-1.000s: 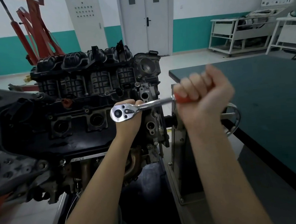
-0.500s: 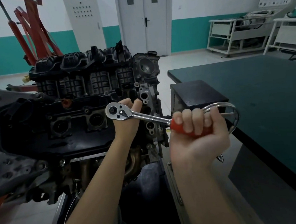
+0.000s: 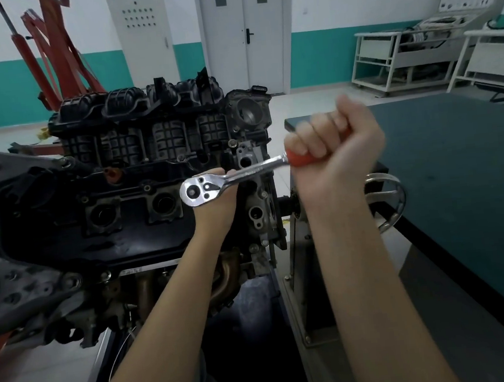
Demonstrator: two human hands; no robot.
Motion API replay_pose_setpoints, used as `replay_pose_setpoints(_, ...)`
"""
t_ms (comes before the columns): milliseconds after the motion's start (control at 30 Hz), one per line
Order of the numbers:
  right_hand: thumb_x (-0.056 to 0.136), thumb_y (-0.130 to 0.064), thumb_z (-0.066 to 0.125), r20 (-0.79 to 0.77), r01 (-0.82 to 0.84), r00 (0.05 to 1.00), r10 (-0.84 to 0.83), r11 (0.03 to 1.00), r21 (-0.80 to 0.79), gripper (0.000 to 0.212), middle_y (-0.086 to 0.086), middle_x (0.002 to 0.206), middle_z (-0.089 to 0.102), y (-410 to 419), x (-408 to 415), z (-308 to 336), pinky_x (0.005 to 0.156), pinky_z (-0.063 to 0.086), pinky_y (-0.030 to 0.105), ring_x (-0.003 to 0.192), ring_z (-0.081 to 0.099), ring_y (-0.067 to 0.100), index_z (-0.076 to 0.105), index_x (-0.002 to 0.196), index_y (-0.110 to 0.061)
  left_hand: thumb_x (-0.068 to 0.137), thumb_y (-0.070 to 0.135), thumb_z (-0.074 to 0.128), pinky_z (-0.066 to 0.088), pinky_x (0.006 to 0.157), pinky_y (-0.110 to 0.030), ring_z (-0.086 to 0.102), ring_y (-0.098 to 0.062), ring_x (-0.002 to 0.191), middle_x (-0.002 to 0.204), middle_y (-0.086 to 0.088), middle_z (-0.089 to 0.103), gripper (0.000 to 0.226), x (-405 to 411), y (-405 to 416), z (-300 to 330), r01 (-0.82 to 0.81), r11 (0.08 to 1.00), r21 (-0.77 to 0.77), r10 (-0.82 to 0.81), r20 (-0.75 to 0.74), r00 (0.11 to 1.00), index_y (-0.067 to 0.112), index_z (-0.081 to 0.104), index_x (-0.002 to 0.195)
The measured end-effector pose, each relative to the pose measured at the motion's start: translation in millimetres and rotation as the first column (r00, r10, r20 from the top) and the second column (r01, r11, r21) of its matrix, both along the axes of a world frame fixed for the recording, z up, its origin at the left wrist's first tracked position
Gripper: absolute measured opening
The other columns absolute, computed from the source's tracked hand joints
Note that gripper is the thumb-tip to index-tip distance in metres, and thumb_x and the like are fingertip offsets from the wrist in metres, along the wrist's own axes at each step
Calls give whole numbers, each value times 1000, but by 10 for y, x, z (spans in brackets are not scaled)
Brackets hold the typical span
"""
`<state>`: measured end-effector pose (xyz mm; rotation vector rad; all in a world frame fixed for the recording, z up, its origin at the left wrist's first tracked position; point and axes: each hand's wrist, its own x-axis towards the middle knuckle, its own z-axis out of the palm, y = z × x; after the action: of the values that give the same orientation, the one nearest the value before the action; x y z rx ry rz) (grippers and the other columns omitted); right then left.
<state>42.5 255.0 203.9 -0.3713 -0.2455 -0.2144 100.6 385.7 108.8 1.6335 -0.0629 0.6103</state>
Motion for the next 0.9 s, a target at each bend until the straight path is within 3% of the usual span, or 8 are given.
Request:
replay_pose_setpoints(100,86,-15,44,-19,129,992,-128,977,171,39,-7,41,27,75,-321,-378,44,31,19,37,25,10,35,48,-20,89,-3,57,24,45,-15,25,-1,42,46,13,29,50,8,-18,27,25,1000,-11,-23,138,990,16,29,52)
replay_pose_setpoints(200,89,-14,38,-11,155,988,-156,962,225,43,-6,40,27,128,-436,-528,45,33,21,37,26,11,35,47,-20,87,4,59,21,44,-16,21,-4,41,49,0,25,46,-23,-34,60,67,998,-11,-64,177,982,0,33,49)
replay_pose_setpoints(267,85,-14,41,23,135,990,-140,977,164,40,-7,38,26,69,-350,-435,44,31,20,36,24,10,34,46,-20,82,11,56,21,45,-19,22,-4,42,50,0,27,44,-20,-33,55,69,998,-9,-67,171,983,-6,34,48)
replay_pose_setpoints(367,87,-10,41,36,21,999,-21,1000,-13,41,-7,38,26,-77,-55,-95,43,29,18,35,23,10,33,48,-19,88,8,58,25,48,-20,29,-1,44,49,8,35,43,48,-7,19,41,999,-6,-40,131,991,11,36,50)
replay_pose_setpoints(500,92,-10,39,-33,-112,994,108,980,-165,37,-6,39,25,-110,212,261,39,27,18,34,21,9,30,57,-17,89,11,63,38,53,-4,48,8,49,49,25,51,36,54,-23,-57,-5,1000,6,4,75,997,24,44,61)
replay_pose_setpoints(633,89,-10,43,-11,-6,1000,5,999,-46,39,-7,39,26,-44,53,73,42,26,17,36,21,9,34,53,-18,80,15,59,27,47,-22,32,-4,42,41,12,36,38,43,-26,5,9,1000,-30,-6,115,993,18,33,52)
replay_pose_setpoints(767,88,-14,40,-8,158,987,-159,972,172,41,-7,40,27,92,-367,-410,43,32,21,37,25,10,36,48,-20,84,15,57,22,45,-15,25,-2,42,48,3,27,40,-12,-39,34,89,996,-31,-81,203,976,0,38,52)
replay_pose_setpoints(900,87,-15,36,30,162,985,-171,965,207,41,-6,39,28,165,-495,-574,44,35,24,37,27,11,35,47,-20,82,18,54,20,44,-16,22,-3,40,51,-1,28,47,-43,-24,56,126,992,-25,-117,244,963,-7,35,47)
